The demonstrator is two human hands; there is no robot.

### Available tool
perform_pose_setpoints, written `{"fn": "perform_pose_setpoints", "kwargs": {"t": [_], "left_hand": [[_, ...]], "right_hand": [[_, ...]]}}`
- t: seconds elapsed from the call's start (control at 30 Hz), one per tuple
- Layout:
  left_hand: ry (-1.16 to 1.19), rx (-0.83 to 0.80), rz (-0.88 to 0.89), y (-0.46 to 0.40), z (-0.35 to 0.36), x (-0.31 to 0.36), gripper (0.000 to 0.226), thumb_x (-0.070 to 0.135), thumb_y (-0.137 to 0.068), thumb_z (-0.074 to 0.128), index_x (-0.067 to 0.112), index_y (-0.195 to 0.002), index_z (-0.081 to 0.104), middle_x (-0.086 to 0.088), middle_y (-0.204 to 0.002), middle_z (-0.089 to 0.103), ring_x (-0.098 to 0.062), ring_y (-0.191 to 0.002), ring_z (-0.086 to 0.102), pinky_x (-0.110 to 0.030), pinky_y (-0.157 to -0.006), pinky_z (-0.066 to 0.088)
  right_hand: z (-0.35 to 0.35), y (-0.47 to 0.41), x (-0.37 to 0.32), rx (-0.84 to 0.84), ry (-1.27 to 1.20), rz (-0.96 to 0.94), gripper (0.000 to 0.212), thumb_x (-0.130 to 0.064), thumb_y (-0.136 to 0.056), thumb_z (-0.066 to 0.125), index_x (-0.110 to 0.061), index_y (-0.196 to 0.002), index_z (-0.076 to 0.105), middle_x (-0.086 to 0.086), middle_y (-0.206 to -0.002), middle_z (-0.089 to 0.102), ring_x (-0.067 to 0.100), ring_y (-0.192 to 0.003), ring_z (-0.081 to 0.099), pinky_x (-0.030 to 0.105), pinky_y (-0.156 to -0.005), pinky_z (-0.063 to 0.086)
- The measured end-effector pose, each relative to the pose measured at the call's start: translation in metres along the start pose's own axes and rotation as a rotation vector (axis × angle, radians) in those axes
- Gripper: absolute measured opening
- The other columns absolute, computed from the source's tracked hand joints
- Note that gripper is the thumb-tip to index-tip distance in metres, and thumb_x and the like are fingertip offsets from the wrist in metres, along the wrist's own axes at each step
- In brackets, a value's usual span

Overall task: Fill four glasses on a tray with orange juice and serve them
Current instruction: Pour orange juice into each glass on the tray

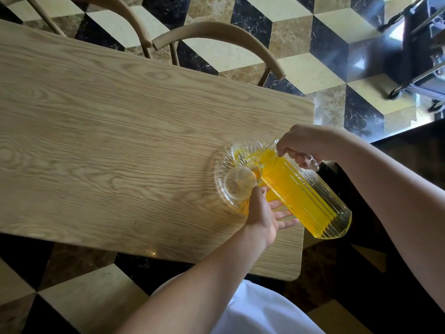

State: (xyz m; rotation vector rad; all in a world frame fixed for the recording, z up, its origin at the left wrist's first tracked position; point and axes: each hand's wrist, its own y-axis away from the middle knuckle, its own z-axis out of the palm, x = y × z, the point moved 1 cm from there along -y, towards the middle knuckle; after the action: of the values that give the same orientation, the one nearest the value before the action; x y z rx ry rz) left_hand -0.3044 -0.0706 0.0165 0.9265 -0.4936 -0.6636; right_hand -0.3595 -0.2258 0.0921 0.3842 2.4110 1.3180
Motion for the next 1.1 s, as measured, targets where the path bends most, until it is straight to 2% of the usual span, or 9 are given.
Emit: {"fn": "perform_pose_setpoints", "kwargs": {"t": [0.33, 0.6, 0.73, 0.9, 1.1], "left_hand": [[0.006, -0.001, 0.005, -0.001, -0.001, -0.001, 0.057, 0.037, -0.104, 0.028, 0.025, -0.159, 0.021, -0.030, -0.161, 0.027, -0.056, -0.136, 0.042, -0.064, -0.100, 0.050], [0.024, 0.000, 0.000, -0.001, -0.001, -0.002, 0.056, 0.038, -0.105, 0.030, 0.025, -0.159, 0.021, -0.030, -0.160, 0.027, -0.057, -0.137, 0.041, -0.065, -0.101, 0.049], [0.025, 0.002, 0.001, 0.000, 0.000, -0.001, 0.054, 0.038, -0.106, 0.028, 0.025, -0.157, 0.023, -0.030, -0.160, 0.027, -0.057, -0.137, 0.040, -0.066, -0.101, 0.048], [0.031, 0.001, -0.003, -0.003, -0.002, -0.002, 0.055, 0.039, -0.106, 0.029, 0.025, -0.159, 0.021, -0.030, -0.160, 0.027, -0.057, -0.137, 0.041, -0.065, -0.098, 0.050], [0.045, -0.008, 0.010, -0.002, -0.004, -0.001, 0.053, 0.038, -0.105, 0.027, 0.025, -0.157, 0.025, -0.030, -0.159, 0.028, -0.058, -0.137, 0.040, -0.066, -0.098, 0.049]], "right_hand": [[0.000, -0.001, -0.001, -0.004, 0.016, 0.006, 0.031, -0.008, -0.088, 0.061, -0.009, -0.060, 0.048, 0.006, -0.049, 0.040, 0.019, -0.043, 0.036, 0.024, -0.052, 0.034], [-0.001, 0.002, -0.003, 0.005, 0.048, 0.016, 0.035, -0.009, -0.091, 0.059, -0.008, -0.058, 0.046, 0.002, -0.036, 0.039, 0.015, -0.028, 0.035, 0.014, -0.036, 0.031], [-0.001, -0.002, -0.004, -0.007, 0.038, 0.009, 0.033, -0.009, -0.090, 0.061, -0.008, -0.059, 0.048, 0.004, -0.043, 0.041, 0.017, -0.039, 0.036, 0.018, -0.044, 0.033], [0.000, -0.006, -0.002, -0.005, 0.033, 0.018, 0.032, -0.008, -0.089, 0.061, -0.008, -0.059, 0.048, 0.004, -0.043, 0.041, 0.017, -0.038, 0.036, 0.018, -0.041, 0.034], [-0.001, -0.010, -0.006, -0.022, 0.036, 0.005, 0.028, -0.008, -0.087, 0.061, -0.010, -0.062, 0.049, 0.006, -0.052, 0.042, 0.018, -0.043, 0.036, 0.024, -0.051, 0.035]]}}
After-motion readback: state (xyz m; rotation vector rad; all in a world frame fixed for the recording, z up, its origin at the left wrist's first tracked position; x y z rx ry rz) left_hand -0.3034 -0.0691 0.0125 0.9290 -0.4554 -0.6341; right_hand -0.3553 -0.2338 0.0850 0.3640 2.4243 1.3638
